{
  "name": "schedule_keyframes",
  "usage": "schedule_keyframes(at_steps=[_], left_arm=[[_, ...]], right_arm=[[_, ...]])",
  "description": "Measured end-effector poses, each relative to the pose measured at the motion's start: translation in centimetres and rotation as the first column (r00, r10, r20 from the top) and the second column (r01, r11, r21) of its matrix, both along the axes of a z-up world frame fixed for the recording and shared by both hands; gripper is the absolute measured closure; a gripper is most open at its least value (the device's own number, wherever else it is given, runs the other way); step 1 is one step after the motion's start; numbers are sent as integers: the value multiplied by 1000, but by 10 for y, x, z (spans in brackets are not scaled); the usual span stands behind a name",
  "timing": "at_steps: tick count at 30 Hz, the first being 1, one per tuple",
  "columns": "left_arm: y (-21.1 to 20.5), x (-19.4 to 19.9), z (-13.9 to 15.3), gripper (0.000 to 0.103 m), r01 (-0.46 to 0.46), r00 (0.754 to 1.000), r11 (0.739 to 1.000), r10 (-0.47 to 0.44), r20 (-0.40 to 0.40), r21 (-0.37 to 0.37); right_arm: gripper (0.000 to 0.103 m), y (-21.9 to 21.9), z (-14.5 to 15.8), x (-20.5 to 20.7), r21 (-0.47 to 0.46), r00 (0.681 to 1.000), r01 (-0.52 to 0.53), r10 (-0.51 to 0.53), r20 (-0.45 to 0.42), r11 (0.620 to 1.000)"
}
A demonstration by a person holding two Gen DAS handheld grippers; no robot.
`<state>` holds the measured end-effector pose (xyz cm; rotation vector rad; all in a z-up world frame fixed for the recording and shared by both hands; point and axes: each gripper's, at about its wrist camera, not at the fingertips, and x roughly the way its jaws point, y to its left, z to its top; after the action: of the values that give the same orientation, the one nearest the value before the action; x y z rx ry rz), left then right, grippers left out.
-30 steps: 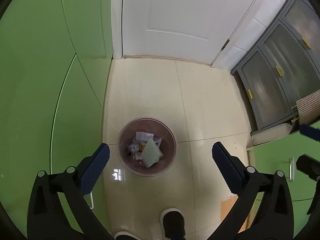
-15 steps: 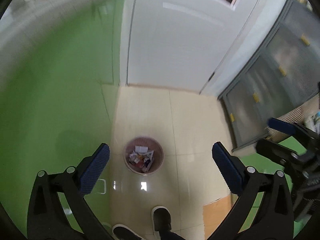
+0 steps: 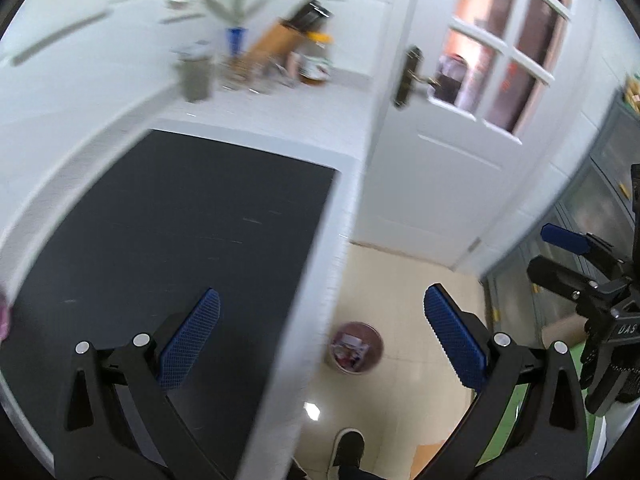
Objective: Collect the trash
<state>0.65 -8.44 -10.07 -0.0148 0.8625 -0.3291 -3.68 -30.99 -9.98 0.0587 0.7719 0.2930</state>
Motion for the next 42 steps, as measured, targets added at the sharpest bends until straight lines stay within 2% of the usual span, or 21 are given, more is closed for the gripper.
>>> schedule_keyframes(at_steps=[7, 15, 27, 42], left_arm=[[70, -23, 46, 3, -138, 989, 990, 138, 49, -14], [122, -48, 75, 3, -213, 976, 977, 212, 42, 10], [148, -66, 90, 3, -279, 960, 959, 278, 22, 40], [175, -82, 96, 3, -394, 919, 917, 394, 14, 57]], right_arm=[[6, 54, 45, 4, -50, 990, -123, 126, 62, 991], [6, 111, 72, 3, -74, 973, -210, 215, 82, 975], [6, 153, 76, -4, -86, 964, -252, 258, 66, 964], [6, 170, 79, -9, -91, 960, -272, 277, 48, 958]])
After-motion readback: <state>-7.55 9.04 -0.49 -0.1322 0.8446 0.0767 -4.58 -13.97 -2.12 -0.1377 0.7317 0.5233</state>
